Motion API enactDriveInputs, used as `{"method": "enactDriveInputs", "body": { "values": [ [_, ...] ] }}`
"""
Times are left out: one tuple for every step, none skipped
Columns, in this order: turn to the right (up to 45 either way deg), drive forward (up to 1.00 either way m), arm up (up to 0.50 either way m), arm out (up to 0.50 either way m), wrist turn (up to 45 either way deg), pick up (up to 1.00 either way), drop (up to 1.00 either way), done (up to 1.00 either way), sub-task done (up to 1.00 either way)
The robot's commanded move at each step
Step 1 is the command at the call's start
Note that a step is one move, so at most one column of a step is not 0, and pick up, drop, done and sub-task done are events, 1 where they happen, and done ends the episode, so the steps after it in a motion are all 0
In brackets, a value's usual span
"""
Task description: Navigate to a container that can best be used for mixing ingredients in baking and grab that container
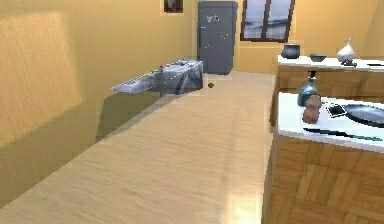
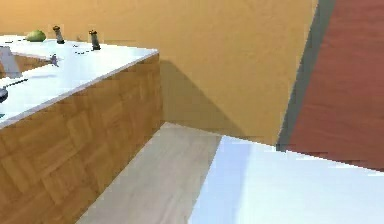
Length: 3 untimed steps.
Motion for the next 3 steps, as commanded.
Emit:
{"method": "enactDriveInputs", "body": {
  "values": [
    [-3.0, 0.0, 0.0, 0.0, 0.0, 0.0, 0.0, 0.0, 0.0],
    [-12.0, 0.0, 0.0, 0.0, 0.0, 0.0, 0.0, 0.0, 0.0],
    [0.0, 0.9, 0.0, 0.0, 0.0, 0.0, 0.0, 0.0, 0.0]
  ]
}}
